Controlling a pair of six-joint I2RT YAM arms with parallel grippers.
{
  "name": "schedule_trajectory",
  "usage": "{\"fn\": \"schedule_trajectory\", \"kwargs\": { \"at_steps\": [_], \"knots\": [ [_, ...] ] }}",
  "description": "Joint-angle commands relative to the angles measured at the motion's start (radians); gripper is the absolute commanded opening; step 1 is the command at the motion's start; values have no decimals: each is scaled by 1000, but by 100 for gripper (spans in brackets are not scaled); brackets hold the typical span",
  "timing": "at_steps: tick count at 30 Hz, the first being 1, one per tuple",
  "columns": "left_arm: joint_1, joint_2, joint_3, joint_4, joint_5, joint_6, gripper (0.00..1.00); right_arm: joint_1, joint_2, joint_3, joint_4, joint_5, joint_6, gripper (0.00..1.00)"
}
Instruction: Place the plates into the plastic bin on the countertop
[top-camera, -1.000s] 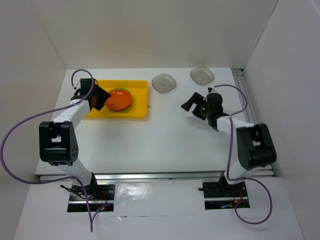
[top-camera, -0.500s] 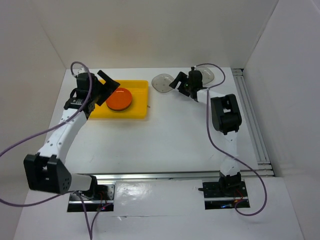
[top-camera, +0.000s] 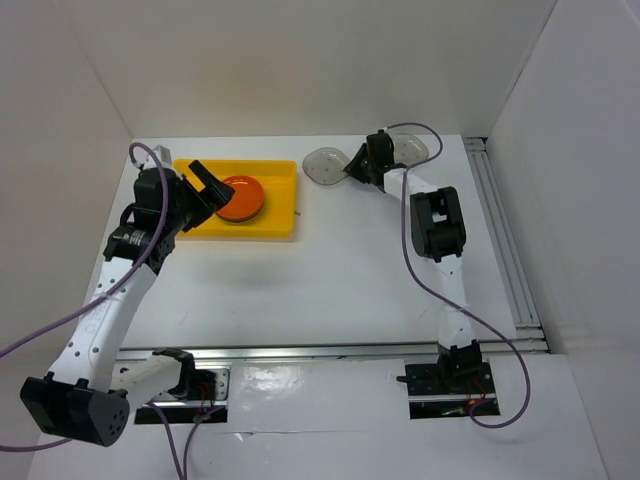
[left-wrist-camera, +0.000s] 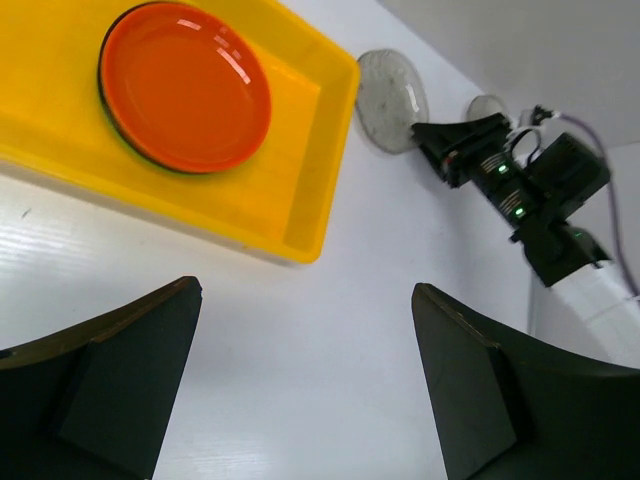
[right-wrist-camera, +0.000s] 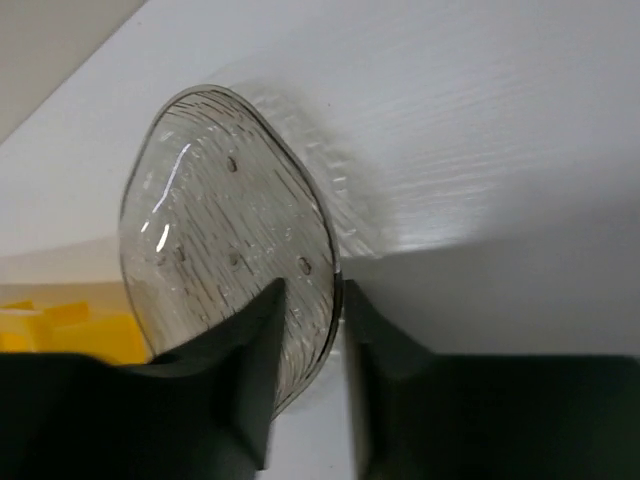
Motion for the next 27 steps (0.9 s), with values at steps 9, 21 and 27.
{"fn": "schedule_trajectory", "kwargs": {
  "at_steps": [9,21,27],
  "knots": [
    [-43,-31,-158,40,50,111,100,10,-224,-206,-128,274,159,0],
    [-240,116,-152,305,93,79,98,93,-883,-718,-95,222,-160,0],
    [-287,206,-170,488,131,67,98,63,-1039,-922,76,-193,-213,0]
  ]
}}
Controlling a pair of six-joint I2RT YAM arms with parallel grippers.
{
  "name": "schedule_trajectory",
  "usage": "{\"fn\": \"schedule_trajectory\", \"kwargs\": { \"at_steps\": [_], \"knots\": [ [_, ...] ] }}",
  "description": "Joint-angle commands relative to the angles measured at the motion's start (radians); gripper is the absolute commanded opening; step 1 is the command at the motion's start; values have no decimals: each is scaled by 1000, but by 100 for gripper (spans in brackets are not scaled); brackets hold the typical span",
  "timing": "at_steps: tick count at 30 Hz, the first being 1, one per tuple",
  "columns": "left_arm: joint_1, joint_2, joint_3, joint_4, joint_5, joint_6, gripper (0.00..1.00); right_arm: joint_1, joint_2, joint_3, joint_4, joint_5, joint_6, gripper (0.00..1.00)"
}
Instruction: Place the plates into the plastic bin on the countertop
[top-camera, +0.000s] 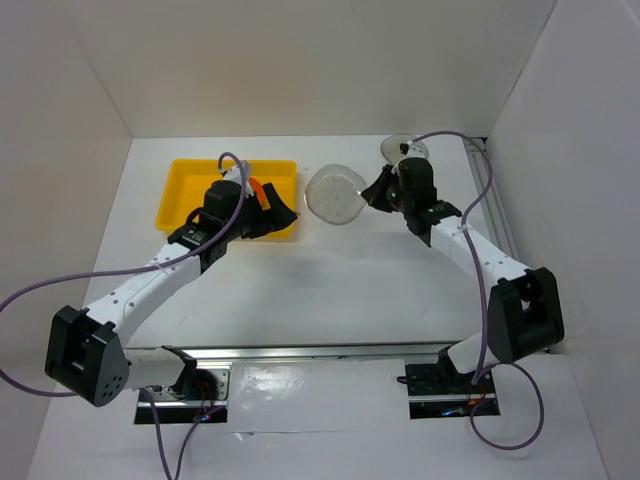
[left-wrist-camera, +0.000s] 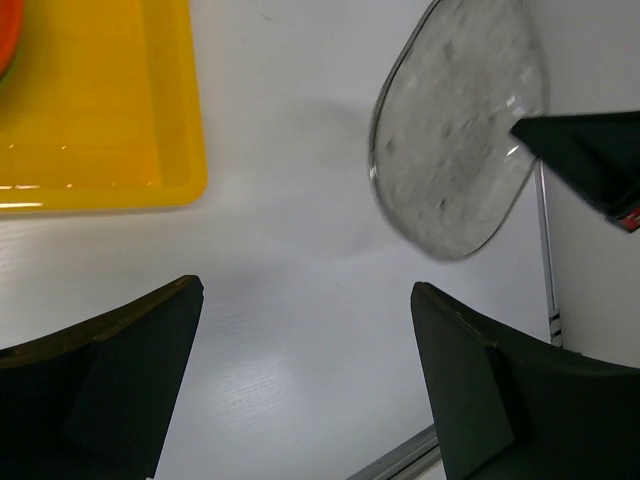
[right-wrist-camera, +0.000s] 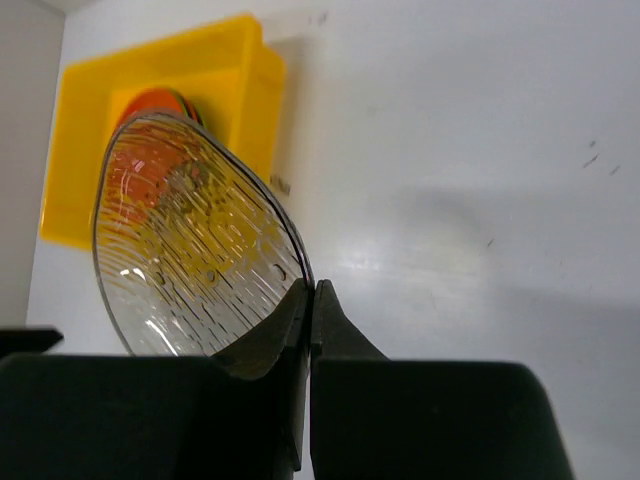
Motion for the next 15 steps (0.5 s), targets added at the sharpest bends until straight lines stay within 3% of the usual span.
{"fn": "schedule_trajectory", "kwargs": {
  "at_steps": [1,9,13,15],
  "knots": [
    [-26,22,11,173,31,-2,98,-55,-25,-89,116,-299,-41,0],
    [-58,59,2,247,20,-15,93,-65,-56,-124,136,-410,-8,0],
    [-78,98,2,256,20,-15,85,-65,-56,-124,157,-447,12,0],
    [-87,107,2,265,20,-15,75,-65,-56,-124,171,-456,38,0]
  ]
}}
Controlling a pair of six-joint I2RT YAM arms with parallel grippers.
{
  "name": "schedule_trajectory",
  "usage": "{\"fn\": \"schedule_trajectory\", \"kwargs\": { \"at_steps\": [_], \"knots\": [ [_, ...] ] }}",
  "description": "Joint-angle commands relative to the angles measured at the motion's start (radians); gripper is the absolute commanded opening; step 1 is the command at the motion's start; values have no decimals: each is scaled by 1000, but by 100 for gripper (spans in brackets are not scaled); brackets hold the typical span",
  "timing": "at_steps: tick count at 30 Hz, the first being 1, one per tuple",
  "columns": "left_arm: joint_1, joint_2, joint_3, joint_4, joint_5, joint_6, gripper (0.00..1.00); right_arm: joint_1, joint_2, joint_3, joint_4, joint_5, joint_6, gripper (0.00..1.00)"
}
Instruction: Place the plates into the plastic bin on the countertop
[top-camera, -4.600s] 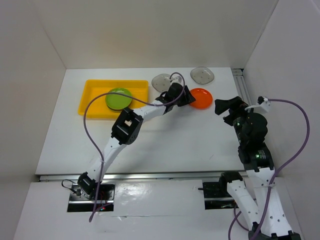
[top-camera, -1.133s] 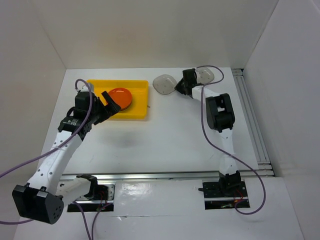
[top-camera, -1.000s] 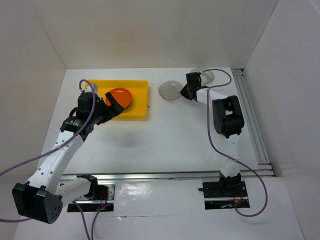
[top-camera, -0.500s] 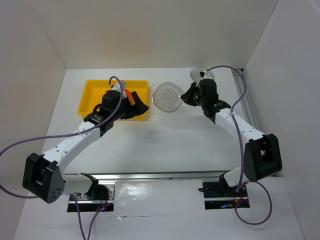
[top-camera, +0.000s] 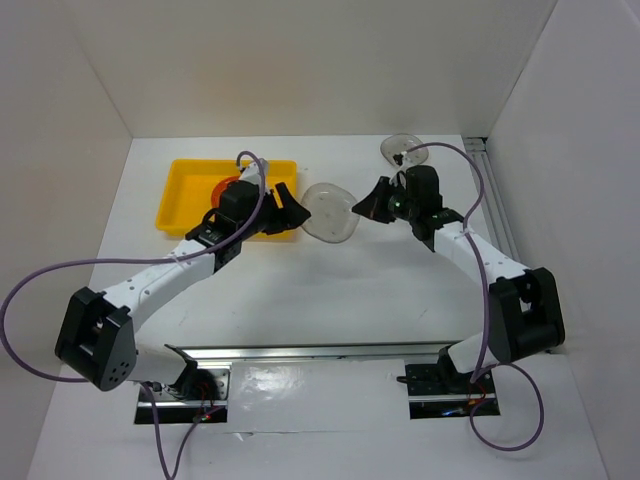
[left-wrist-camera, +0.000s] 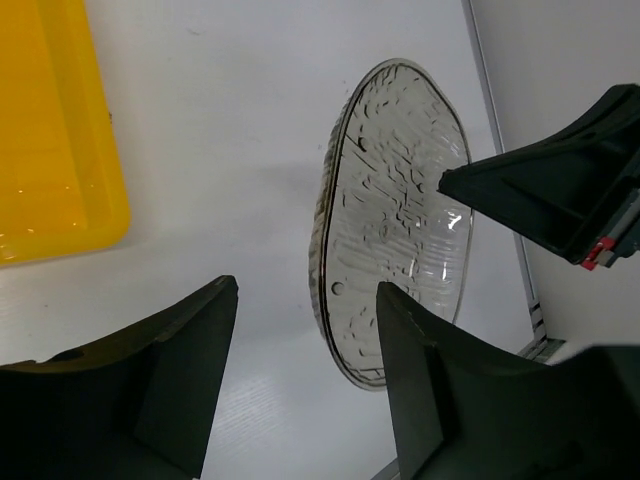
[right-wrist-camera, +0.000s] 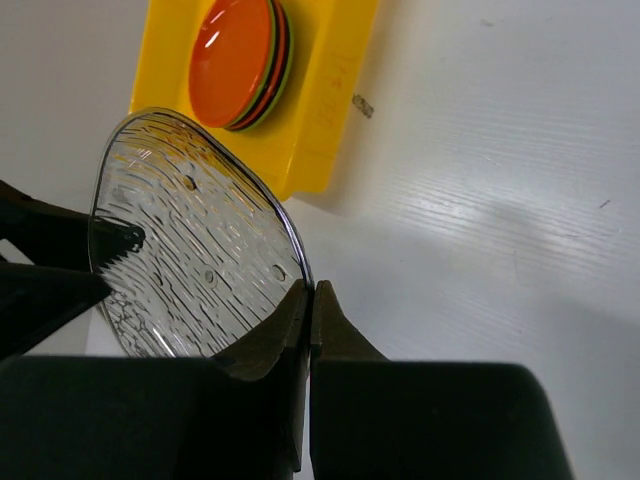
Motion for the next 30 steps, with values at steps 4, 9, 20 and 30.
{"fn": "schedule_trajectory", "kwargs": {
  "at_steps": [4,9,20,30],
  "knots": [
    [-25,38,25,42,-24,-7,26,-6,-61,-1,107,-72,47,0],
    [-25,73,123,-56,-77,-7,0,3,-83,10,85,-30,37,6],
    [326,72,278,-334,-280,-137,0,-214,78,18,-30,449,52,100],
    [521,297,294,-268,-146,-137,0,-383,375,148,128,477,58,100]
  ]
}}
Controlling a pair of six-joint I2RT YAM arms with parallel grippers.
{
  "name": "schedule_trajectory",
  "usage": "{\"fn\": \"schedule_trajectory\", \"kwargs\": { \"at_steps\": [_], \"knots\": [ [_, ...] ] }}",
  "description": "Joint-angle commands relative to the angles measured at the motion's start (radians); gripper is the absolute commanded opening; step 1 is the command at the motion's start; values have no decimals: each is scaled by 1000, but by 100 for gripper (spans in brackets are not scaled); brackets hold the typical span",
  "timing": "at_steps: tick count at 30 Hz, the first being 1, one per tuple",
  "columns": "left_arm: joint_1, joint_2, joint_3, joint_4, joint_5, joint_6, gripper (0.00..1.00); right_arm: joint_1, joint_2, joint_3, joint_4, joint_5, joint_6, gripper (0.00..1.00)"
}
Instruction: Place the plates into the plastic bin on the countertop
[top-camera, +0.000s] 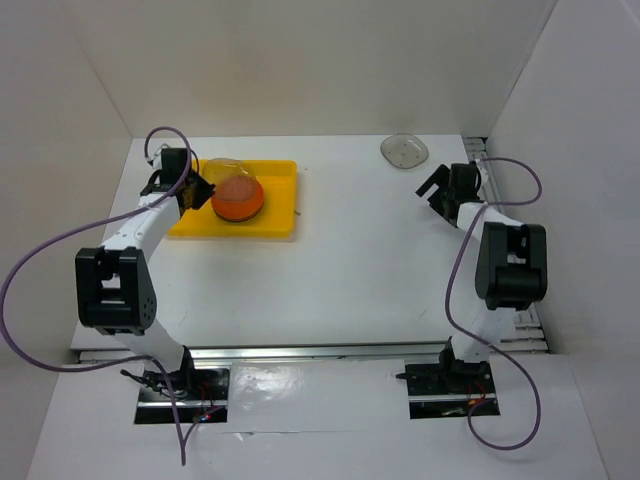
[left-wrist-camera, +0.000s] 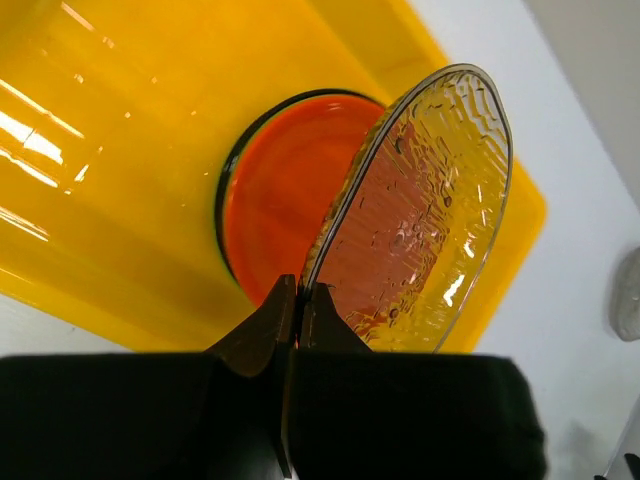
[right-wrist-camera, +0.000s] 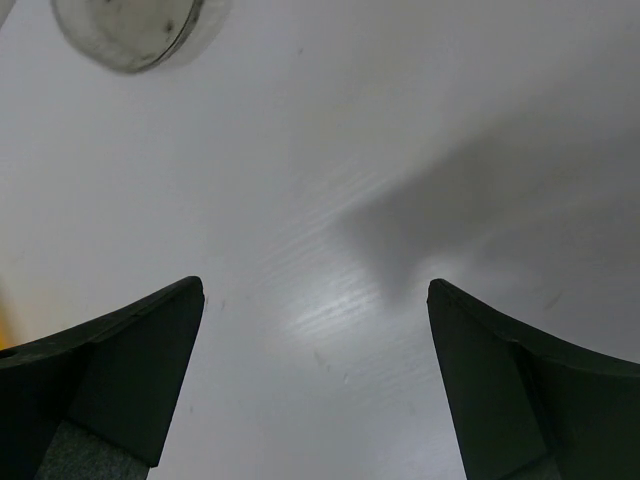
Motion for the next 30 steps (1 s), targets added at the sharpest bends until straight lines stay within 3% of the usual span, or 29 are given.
{"fn": "schedule_trajectory", "kwargs": {
  "at_steps": [1,4,5,8,9,12,16,21,25,30],
  "knots": [
    [16,61,19,42,50,-11,0,-45,135,124,102,8,4,100],
    [34,125,32,64,100,-2,1,-45,265,269,59,8,4,100],
    [34,137,41,64,113,-2,19,-45,289,317,59,8,4,100],
    [34,159,50,64,123,7,59,-45,384,429,45,-1,4,100],
    [34,159,61,53,123,7,83,-45,413,461,34,-10,-7,100],
    [34,138,50,53,123,7,100,-45,539,611,-9,-10,-18,100],
    [-21,64,87,-89,44,7,100,-45,683,793,-68,-1,-18,100],
    [-21,-16,76,-169,44,-11,100,-34,855,1042,-212,19,-27,98],
    [-39,-89,61,-209,54,-11,100,-34,887,1058,-225,19,-1,72],
    [-39,-197,26,-209,87,13,100,-16,955,1146,-286,-12,21,45]
  ]
}}
